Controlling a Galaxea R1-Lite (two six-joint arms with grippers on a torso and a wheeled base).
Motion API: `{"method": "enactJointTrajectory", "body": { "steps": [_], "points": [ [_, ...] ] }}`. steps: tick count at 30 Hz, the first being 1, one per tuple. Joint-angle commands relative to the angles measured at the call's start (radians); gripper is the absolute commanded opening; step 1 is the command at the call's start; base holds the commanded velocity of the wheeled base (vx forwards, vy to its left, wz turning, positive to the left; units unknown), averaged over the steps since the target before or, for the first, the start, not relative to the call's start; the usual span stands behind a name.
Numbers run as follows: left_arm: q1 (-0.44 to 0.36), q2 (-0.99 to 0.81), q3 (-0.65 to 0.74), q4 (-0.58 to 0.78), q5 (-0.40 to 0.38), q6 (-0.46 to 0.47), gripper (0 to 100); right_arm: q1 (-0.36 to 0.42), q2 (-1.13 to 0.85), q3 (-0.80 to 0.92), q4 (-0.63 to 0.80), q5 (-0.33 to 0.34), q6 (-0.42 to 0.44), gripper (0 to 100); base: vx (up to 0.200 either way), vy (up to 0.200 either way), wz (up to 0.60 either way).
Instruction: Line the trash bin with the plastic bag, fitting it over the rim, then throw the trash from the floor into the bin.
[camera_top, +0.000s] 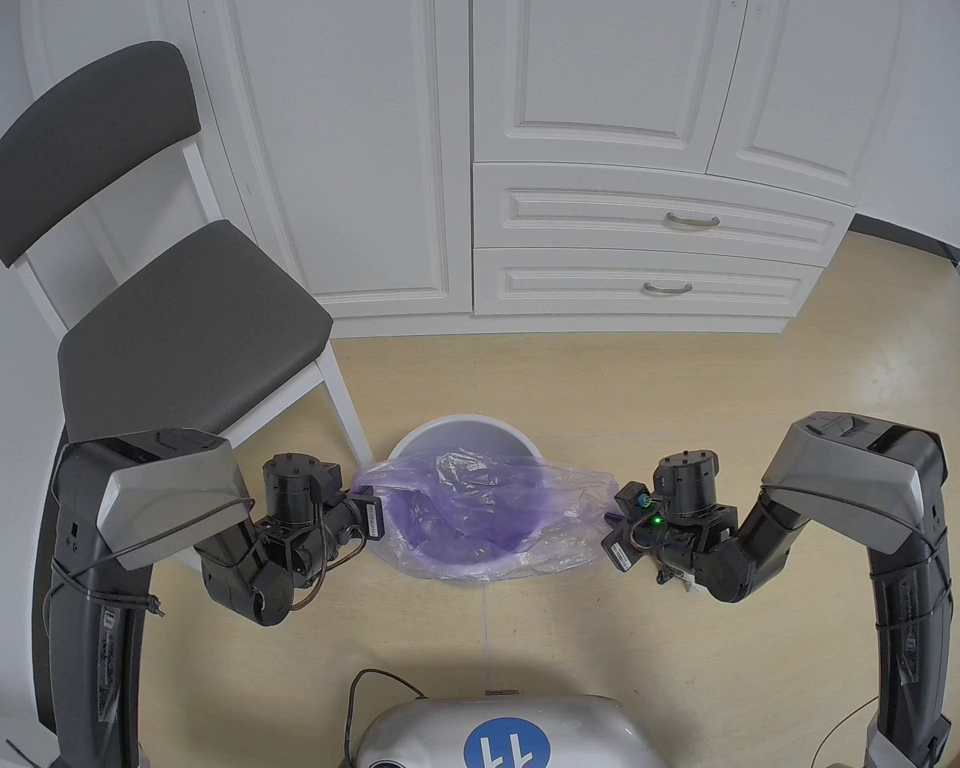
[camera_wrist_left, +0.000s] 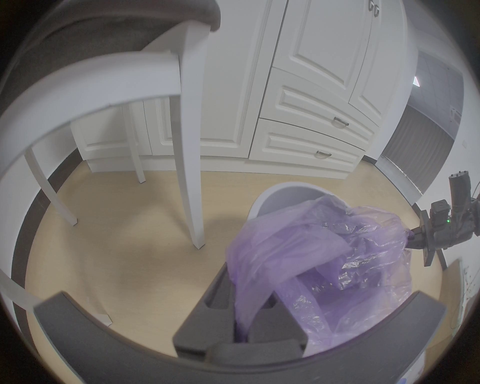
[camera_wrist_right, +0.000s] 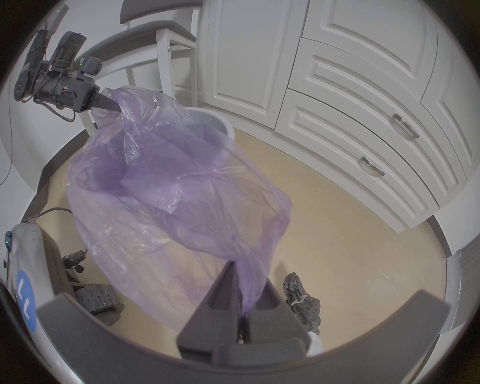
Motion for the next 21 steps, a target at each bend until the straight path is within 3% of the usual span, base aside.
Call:
{"method": "enactJointTrajectory", "body": {
  "steps": [1,10,15,21],
  "points": [
    [0.002,0.106,-0.071,-0.003,0.01,-0.005,0,0.01,0.098,-0.069,0.01,-0.025,0.009,0,0.0,0.0,0.0],
    [0.011,0.151,-0.247,-0.006,0.106,-0.117,0,0.021,0.191,-0.301,-0.007,-0.083,0.233,0,0.0,0.0,0.0],
    [0.022,0.115,-0.233,0.0,0.106,-0.115,0,0.013,0.144,-0.286,-0.007,-0.085,0.248,0,0.0,0.0,0.0],
    [0.023,0.046,-0.161,0.005,0.095,-0.108,0,0.003,-0.004,-0.148,0.008,-0.072,0.231,0,0.0,0.0,0.0]
  ]
}}
